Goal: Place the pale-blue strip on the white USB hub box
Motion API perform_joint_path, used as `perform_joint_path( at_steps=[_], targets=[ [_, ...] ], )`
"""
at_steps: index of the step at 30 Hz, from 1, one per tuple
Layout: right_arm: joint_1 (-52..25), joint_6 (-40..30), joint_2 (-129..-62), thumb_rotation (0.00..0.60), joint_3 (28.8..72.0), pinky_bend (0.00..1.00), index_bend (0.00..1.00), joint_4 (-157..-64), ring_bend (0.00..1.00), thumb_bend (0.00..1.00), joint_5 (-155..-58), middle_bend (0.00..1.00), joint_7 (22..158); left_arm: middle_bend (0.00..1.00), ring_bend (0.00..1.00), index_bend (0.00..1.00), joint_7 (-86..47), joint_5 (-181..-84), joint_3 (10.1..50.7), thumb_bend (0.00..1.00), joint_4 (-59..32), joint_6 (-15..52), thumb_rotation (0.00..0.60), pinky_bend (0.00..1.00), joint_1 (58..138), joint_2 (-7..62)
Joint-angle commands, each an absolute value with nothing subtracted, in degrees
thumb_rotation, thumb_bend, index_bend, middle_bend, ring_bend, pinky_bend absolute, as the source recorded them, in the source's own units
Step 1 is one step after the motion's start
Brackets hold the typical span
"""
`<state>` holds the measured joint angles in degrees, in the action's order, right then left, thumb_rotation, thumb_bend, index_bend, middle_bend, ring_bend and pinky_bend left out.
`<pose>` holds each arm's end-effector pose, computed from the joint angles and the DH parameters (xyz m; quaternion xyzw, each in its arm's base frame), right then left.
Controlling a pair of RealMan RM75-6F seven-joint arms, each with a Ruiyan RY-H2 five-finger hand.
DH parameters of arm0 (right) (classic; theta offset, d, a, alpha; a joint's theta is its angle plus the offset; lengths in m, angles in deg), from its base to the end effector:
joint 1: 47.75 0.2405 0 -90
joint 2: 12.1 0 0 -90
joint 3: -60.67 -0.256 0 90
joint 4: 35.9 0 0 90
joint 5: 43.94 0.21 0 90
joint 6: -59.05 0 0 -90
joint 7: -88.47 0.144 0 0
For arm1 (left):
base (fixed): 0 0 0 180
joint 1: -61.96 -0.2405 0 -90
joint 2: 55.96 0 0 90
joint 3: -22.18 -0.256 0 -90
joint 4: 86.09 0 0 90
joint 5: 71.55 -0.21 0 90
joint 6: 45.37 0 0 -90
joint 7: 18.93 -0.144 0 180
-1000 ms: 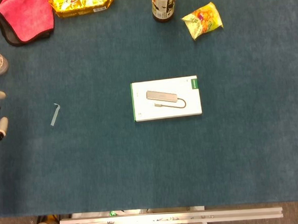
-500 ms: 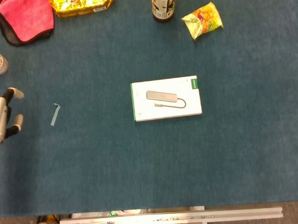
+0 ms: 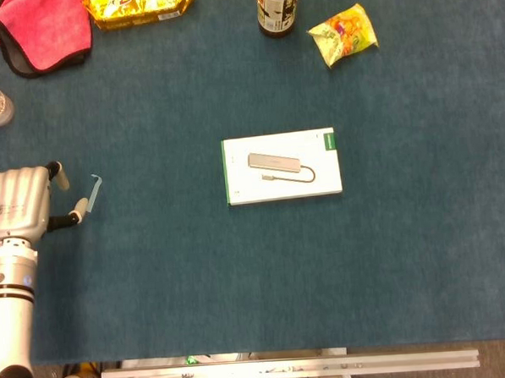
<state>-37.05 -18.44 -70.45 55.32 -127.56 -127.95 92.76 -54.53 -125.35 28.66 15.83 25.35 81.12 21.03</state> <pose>-0.3078 -0.2227 0.1853 0.6210 -0.3792 0.3792 0.5717 -0.2673 0.2404 0.0559 -0.6349 -0.4620 -0.2241 0.5773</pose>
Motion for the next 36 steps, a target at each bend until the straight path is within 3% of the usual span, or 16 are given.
perform_joint_path(
  at_steps=[1,12,36],
  targets=[
    [-37.2,-18.5,-70.5,0.505,55.5,0.41,0.26,-127.1,0.38,0.26,-128.0,0.45,93.3,0.99,1.00,0.47,-56.8,-121.8,28.9,0.25,15.0,26.1,0.332,1.00,82.0,23.0],
    [-37.8,-18.8,-70.5,0.505,55.9,0.41,0.26,-125.9,0.38,0.26,-127.8,0.45,94.9,0.99,1.00,0.48,-60.2,-116.0,29.3,0.25,11.8,27.8,0.337,1.00,83.8,27.0],
    [-38.9,-18.9,-69.8,0.505,56.4,0.41,0.26,-125.5,0.38,0.26,-127.1,0.45,95.7,0.99,1.00,0.50,-62.1,-112.6,29.7,0.25,6.2,29.8,0.359,1.00,85.8,34.7]
  ],
)
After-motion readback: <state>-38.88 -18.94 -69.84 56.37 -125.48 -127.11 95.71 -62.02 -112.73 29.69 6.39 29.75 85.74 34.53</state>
